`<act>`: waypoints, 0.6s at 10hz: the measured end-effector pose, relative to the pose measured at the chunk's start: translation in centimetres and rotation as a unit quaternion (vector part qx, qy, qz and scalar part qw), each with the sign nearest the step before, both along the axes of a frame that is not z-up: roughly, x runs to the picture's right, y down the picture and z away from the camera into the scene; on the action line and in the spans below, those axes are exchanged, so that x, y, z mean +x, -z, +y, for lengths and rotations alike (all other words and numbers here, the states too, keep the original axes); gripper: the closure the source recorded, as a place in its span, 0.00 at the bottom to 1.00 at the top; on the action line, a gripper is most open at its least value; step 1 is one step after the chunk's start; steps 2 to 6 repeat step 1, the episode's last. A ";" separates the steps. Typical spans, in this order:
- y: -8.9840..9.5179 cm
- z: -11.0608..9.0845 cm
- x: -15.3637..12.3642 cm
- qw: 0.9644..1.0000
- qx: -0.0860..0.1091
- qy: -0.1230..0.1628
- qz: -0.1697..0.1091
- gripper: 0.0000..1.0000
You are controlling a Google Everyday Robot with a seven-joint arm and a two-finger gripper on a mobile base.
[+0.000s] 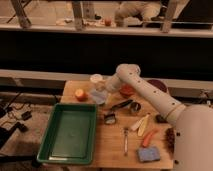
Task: Place towel in plastic cup
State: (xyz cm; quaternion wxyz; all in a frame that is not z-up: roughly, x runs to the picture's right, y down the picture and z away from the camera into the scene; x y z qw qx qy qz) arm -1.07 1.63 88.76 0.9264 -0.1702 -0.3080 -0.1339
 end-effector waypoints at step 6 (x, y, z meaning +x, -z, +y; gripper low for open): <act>0.0 0.0 0.0 1.000 0.000 0.000 0.000 0.20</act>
